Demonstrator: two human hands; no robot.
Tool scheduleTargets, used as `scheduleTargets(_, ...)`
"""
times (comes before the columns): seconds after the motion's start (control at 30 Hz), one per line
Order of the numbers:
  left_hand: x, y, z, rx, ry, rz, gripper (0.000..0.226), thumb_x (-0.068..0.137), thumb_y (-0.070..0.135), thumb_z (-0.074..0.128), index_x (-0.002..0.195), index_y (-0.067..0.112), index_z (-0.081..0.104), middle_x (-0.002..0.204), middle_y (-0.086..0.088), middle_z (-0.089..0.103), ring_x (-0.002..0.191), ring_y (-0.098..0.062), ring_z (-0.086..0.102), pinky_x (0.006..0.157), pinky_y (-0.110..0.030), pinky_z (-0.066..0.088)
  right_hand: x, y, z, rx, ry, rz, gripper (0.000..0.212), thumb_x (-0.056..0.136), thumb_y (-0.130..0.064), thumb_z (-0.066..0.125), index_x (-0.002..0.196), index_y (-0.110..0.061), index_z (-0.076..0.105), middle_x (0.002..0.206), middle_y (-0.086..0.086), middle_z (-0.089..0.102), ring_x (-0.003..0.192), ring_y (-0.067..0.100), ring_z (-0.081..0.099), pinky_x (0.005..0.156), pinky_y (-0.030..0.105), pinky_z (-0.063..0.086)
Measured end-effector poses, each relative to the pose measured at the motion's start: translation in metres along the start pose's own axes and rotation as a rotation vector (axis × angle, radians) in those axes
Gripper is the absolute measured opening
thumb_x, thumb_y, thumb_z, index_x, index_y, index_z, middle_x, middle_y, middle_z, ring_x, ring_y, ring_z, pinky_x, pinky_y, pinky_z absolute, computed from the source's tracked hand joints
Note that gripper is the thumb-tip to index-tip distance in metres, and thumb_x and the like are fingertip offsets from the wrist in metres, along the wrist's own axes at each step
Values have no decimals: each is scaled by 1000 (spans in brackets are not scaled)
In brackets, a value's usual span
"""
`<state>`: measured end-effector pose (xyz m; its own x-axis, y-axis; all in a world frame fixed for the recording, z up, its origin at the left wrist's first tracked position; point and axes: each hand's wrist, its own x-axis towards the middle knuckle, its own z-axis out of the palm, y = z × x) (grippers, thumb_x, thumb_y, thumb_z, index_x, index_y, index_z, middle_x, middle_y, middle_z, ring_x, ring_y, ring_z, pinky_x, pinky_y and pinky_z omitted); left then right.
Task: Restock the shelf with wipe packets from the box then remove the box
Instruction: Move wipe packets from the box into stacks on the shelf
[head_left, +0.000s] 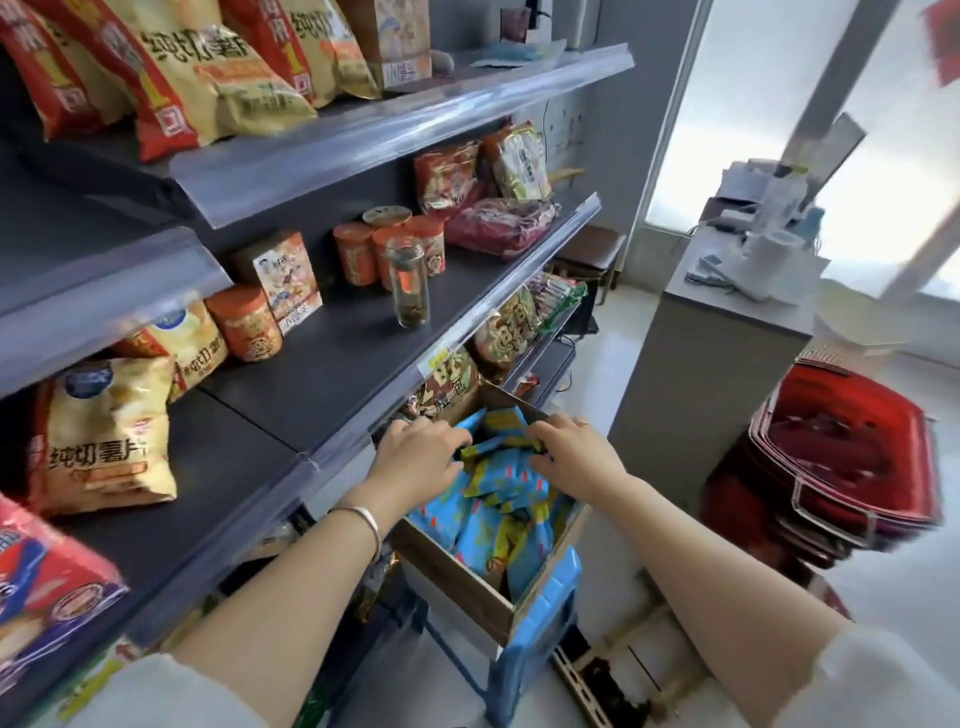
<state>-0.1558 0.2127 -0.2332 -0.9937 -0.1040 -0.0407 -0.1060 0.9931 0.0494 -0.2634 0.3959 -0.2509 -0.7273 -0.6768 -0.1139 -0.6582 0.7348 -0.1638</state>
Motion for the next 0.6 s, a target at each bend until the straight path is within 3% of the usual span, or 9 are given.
scheduleTargets(0.47, 116, -47, 94, -152, -270, 14, 30, 96, 33, 45, 126, 30, 49, 128, 3, 52, 122, -21, 44, 101, -39, 34, 97, 16, 75, 76, -323, 302, 42, 94, -35, 48, 134, -22, 45, 130, 8, 47, 121, 32, 43, 92, 42, 42)
scheduleTargets(0.6, 133, -48, 112, -179, -274, 13, 30, 96, 32, 46, 125, 28, 51, 127, 3, 51, 120, -21, 44, 98, -37, 35, 108, 20, 92, 125, -255, 412, 31, 94, -28, 46, 123, -17, 51, 119, 7, 53, 112, 31, 49, 83, 38, 44)
